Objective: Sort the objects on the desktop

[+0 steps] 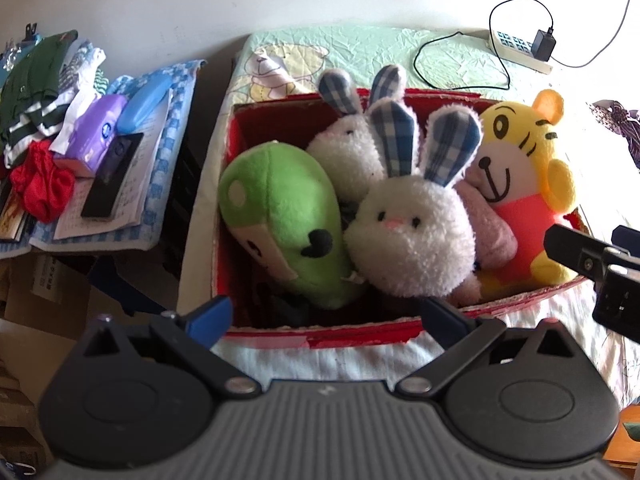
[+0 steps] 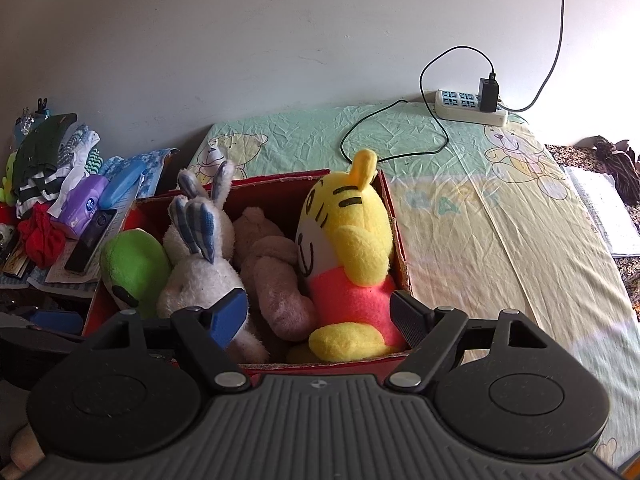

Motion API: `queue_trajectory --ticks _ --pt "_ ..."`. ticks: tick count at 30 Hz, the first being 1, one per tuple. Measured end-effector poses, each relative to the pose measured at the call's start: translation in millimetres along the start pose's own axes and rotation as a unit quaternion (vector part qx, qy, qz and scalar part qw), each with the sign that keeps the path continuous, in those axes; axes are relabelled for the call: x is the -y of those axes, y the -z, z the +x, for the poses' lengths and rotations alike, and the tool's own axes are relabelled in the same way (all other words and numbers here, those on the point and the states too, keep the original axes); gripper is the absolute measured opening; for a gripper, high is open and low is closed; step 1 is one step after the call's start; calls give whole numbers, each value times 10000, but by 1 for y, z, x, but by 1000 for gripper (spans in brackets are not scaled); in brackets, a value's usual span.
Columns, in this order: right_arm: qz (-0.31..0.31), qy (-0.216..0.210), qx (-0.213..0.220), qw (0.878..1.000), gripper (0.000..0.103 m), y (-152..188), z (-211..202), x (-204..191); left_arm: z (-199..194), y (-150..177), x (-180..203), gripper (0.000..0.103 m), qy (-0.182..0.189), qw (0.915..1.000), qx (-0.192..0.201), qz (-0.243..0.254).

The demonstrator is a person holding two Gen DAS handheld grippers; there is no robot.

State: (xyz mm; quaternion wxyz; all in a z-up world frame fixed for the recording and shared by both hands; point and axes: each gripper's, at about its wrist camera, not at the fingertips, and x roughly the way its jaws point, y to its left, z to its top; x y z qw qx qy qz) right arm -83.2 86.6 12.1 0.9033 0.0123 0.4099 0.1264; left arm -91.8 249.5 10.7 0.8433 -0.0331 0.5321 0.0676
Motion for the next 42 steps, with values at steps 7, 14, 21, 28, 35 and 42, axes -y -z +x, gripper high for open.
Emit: queue_trajectory --ticks 7,14,21,28,35,42 --pt "59 53 -93 9999 81 7 -2 3 2 8 5 101 61 9999 -30 112" --pt "32 -49 -133 9999 81 10 -2 -2 6 12 5 101 47 9998 -109 159" --pt "-13 -54 -163 9999 81 12 -1 -8 1 10 -8 101 -58 10000 -49 30" --pt "-50 28 -154 9999 81 14 -2 -9 -1 11 -12 101 -76 9999 -52 47" --pt "8 74 -109 9999 81 16 -5 -5 -2 15 6 101 -1 9992 -1 393" --pt "177 232 -69 9996 81 19 -13 8 -1 16 23 101 159 9974 24 705"
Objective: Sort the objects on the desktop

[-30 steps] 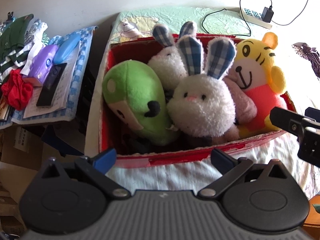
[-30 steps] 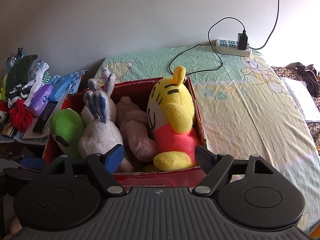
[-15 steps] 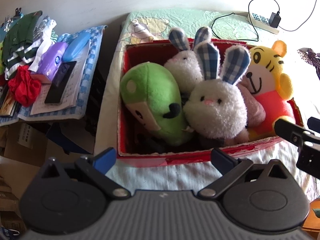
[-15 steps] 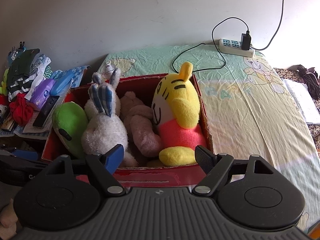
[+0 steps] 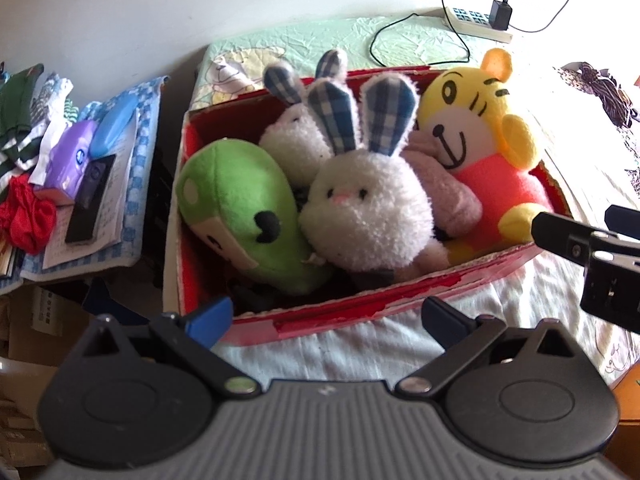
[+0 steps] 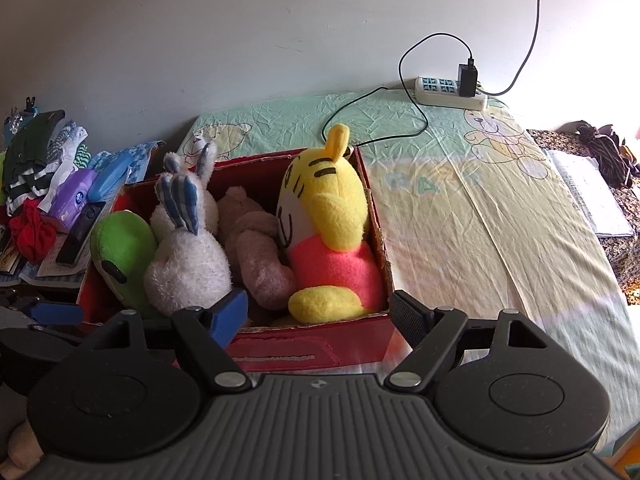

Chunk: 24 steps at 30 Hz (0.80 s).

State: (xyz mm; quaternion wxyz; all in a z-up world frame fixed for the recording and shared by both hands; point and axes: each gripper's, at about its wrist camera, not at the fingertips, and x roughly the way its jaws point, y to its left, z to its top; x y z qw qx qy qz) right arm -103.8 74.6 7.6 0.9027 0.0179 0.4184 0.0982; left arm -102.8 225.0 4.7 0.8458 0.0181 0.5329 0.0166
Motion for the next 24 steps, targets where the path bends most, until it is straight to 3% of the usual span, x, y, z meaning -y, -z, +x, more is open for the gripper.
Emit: queue_trajectory --ticks 24 --pt "364 106 -115 9992 81 9 -7 22 6 0 27 101 349 9983 -6 469"
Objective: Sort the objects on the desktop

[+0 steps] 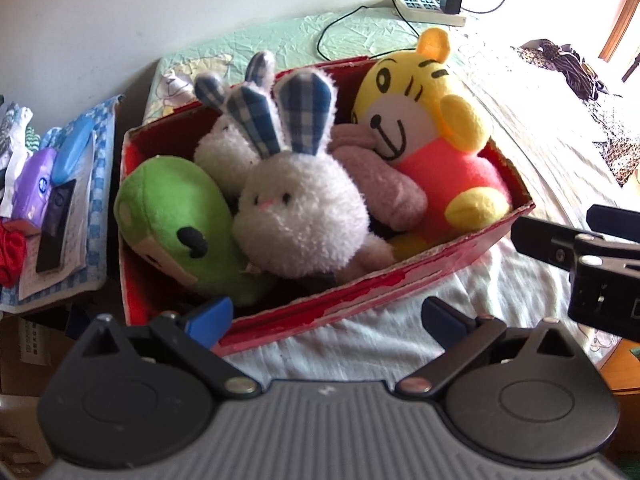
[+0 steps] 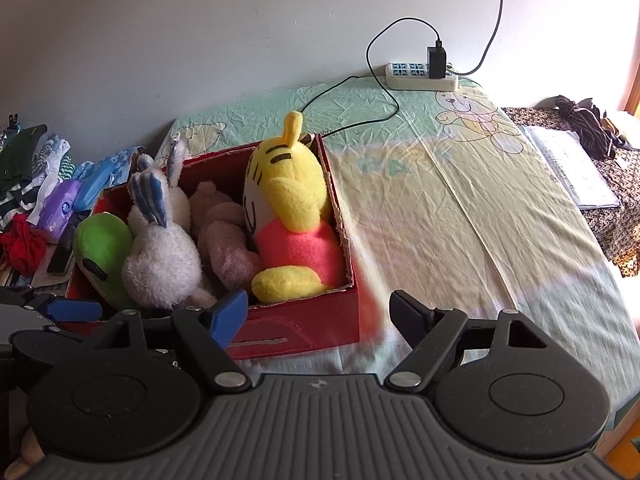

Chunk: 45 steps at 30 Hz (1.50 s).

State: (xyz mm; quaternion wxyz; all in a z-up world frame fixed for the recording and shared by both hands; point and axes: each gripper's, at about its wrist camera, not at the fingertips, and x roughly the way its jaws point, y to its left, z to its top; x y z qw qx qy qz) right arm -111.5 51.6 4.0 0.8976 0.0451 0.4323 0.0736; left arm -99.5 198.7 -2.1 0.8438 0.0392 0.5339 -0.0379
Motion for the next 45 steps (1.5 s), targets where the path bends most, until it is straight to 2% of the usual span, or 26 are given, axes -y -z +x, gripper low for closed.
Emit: queue_trajectory --ticks 10,17,28,37,45 --pt "-54 -125 -96 9999 80 4 -1 -7 1 5 -7 101 -138 9999 -26 -63" --pt "-169 -220 -52 9996 80 1 -2 -14 -4 2 -14 101 -84 9999 2 -69" --pt "-273 -78 91 9996 80 -16 -2 -22 -10 -12 -20 101 -293 9996 36 -51" --pt "-205 -207 11 9996 80 -13 3 -22 -6 -11 -20 101 -196 9997 24 -118" --pt "-184 -131 -1 9997 80 -13 7 -19 -3 -11 -18 101 -178 9997 98 -142"
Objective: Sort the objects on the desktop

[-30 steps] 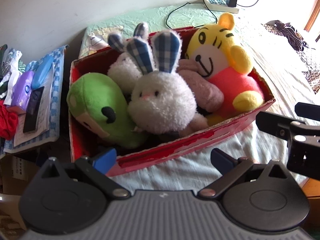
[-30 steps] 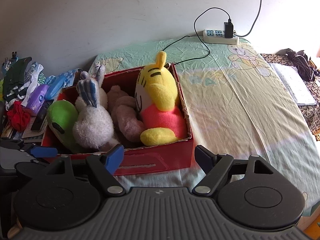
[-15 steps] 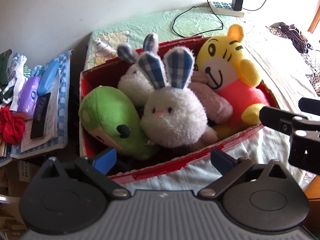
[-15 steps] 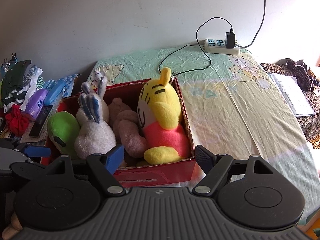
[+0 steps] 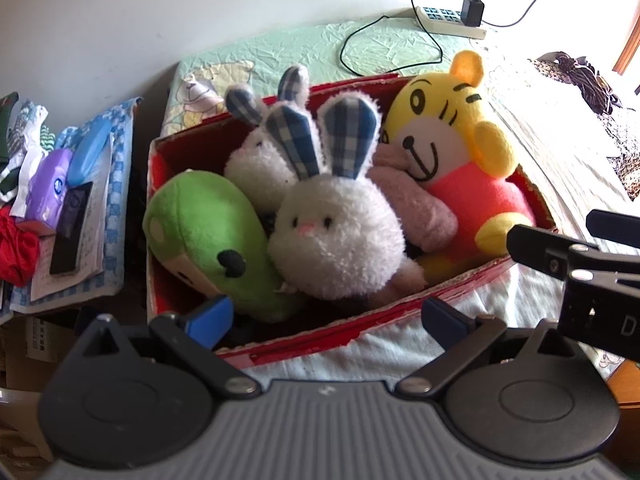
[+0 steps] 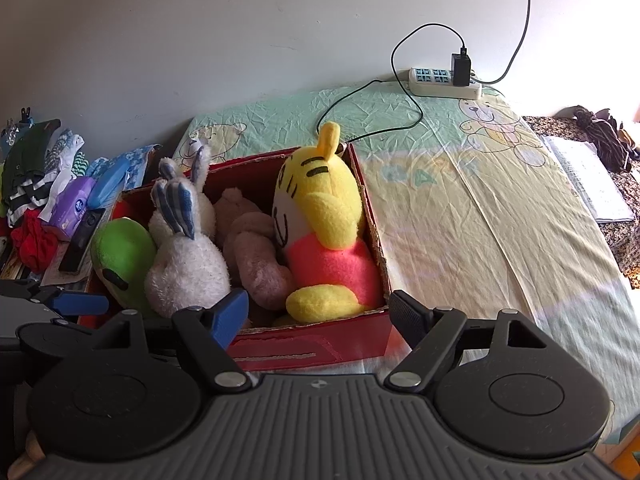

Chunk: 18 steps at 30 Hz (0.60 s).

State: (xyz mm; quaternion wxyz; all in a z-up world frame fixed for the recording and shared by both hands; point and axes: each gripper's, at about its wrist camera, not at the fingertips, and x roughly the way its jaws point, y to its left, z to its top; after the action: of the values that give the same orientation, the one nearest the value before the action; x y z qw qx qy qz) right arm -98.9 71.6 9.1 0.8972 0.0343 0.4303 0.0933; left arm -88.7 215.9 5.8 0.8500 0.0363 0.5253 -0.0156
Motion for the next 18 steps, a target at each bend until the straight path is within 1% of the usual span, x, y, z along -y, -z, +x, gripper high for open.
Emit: queue_trajectory --ticks 18 --pt "-197 145 -12 9997 80 -3 11 -5 6 1 -2 101 0 9998 -62 -168"
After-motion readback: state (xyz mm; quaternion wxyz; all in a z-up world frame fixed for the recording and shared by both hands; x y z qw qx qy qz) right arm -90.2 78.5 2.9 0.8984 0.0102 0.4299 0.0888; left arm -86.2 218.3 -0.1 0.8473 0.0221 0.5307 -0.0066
